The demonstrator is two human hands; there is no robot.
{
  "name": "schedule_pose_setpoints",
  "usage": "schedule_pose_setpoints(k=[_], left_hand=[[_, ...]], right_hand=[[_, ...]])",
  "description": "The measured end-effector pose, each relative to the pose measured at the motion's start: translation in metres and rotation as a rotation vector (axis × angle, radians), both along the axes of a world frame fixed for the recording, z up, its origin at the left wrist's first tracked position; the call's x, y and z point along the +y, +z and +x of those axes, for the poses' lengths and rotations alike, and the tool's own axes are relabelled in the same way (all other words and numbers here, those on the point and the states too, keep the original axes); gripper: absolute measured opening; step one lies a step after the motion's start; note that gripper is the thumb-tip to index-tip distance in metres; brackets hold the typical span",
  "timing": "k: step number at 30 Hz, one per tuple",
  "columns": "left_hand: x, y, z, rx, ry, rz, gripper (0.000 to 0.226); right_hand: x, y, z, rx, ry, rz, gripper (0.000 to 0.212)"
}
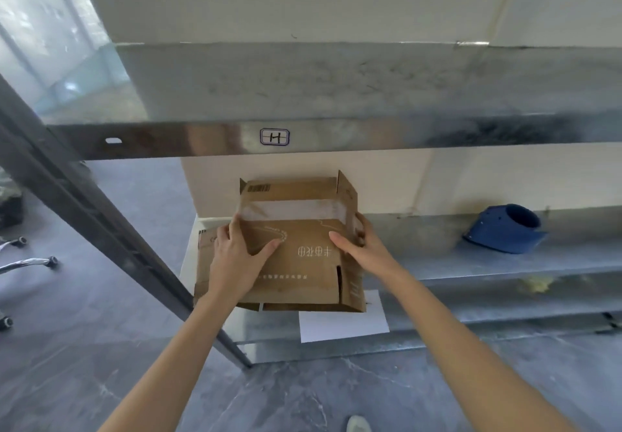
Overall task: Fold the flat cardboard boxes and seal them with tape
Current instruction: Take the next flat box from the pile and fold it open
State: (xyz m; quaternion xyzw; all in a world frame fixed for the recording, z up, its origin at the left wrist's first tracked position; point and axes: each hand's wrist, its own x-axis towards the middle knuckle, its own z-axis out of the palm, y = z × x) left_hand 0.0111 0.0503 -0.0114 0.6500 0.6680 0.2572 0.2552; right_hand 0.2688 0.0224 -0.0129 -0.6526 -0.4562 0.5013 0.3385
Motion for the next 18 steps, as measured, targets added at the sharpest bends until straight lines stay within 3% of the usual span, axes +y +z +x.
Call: schedule_pose_setpoints(k=[5,10,18], left_hand=[[-0.01,0.014,0.053,-0.071,-0.073,-0.003,0.111],[-0.022,0.019,0.111,-0.149,-0.067,0.025,0.117],[-0.041,0.014,0.202,-0.309,0.048,0.152,0.095]], right_hand=[[-0.024,0.021,0.061,0.096,0.002,0.097,0.114],[-0.042,0.034,0.123,0.137,0.09,0.165,0.089],[-0.043,0.04,0.218,-0.034,0.283,0.263,0.086]])
